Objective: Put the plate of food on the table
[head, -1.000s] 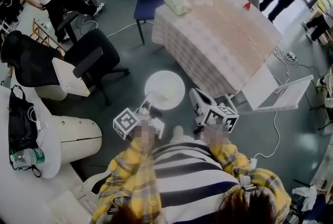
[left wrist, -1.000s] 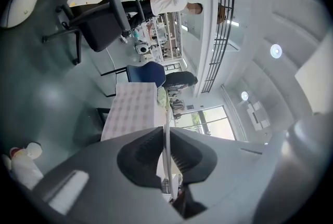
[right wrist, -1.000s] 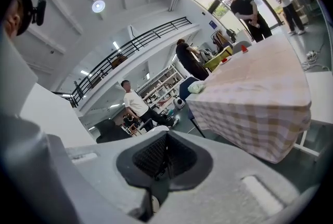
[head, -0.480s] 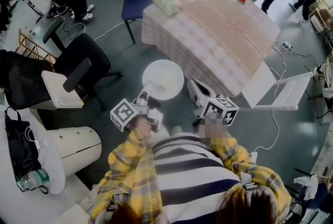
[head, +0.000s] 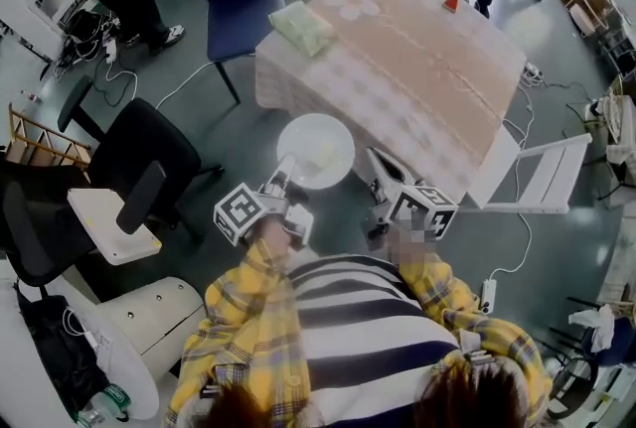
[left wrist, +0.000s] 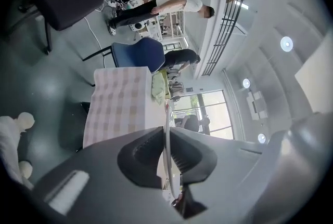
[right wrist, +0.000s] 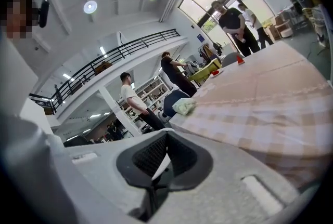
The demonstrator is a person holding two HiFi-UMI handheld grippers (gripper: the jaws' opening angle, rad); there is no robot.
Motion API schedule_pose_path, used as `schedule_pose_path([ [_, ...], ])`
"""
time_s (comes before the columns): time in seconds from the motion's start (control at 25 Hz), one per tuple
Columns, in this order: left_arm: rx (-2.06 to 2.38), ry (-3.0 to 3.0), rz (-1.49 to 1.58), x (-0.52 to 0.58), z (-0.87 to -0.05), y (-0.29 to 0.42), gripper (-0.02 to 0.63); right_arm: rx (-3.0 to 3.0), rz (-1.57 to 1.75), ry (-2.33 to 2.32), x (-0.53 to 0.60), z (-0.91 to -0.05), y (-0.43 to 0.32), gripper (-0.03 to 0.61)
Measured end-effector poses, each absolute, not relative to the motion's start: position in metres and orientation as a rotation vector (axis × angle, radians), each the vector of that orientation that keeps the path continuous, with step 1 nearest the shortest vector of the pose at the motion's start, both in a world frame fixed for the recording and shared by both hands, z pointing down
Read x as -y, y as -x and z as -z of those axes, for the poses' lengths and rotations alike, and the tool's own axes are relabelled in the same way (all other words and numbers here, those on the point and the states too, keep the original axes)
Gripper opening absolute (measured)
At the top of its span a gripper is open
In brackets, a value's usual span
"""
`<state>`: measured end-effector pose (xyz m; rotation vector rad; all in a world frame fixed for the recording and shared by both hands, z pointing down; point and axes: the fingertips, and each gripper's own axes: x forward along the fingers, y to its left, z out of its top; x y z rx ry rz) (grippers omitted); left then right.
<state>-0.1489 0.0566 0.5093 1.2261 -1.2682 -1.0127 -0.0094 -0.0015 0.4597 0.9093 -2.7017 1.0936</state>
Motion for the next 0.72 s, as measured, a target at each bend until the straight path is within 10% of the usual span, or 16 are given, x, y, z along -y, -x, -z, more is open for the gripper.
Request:
schedule_pose_path([
  [0.72, 1.083, -1.361, 0.831, 0.067, -0.51, 0.182, 0.014, 2.618, -1.097, -1.256, 0.082, -0.468, 0.036, -0.005],
])
